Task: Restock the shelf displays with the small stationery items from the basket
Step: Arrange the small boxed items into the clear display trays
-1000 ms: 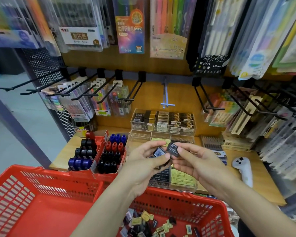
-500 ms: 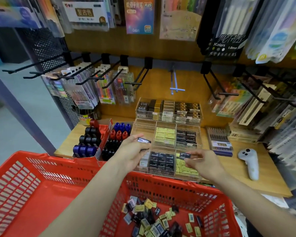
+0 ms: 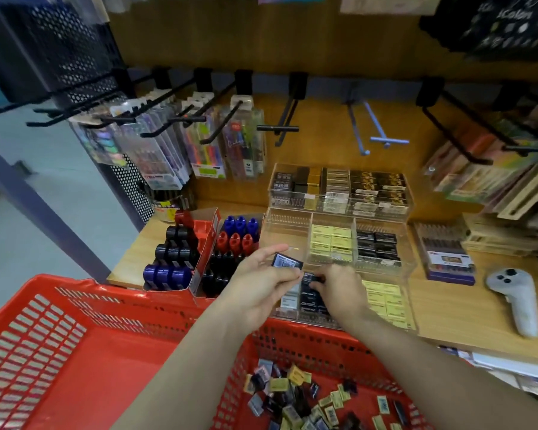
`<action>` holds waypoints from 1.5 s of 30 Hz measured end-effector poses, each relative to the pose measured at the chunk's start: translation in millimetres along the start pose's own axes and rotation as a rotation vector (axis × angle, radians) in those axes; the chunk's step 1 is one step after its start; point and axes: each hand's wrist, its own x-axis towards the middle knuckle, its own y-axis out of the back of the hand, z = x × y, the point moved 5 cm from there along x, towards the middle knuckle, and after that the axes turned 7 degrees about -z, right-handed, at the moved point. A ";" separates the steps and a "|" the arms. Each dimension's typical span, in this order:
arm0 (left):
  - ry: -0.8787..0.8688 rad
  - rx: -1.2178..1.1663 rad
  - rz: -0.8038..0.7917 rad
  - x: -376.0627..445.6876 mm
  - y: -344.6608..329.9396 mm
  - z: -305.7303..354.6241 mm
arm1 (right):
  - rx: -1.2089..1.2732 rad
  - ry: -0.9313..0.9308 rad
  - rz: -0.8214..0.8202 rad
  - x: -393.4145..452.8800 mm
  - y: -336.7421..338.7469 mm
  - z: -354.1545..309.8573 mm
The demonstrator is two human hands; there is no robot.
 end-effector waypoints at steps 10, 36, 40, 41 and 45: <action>-0.037 0.048 -0.065 -15.0 -1.8 7.7 | 0.617 0.049 0.012 -34.4 32.7 0.8; 0.094 0.184 -0.136 14.1 -51.9 -29.1 | 0.285 0.025 0.197 -35.9 159.2 105.1; 0.062 0.504 -0.144 28.7 -50.4 -45.2 | 0.252 -0.015 0.124 -13.4 140.4 118.7; 0.052 0.585 -0.131 32.0 -49.7 -48.3 | 0.239 -0.020 0.129 -9.3 137.3 119.2; 0.064 0.608 -0.057 42.9 -47.1 -61.3 | 0.137 0.044 0.148 13.2 127.1 109.3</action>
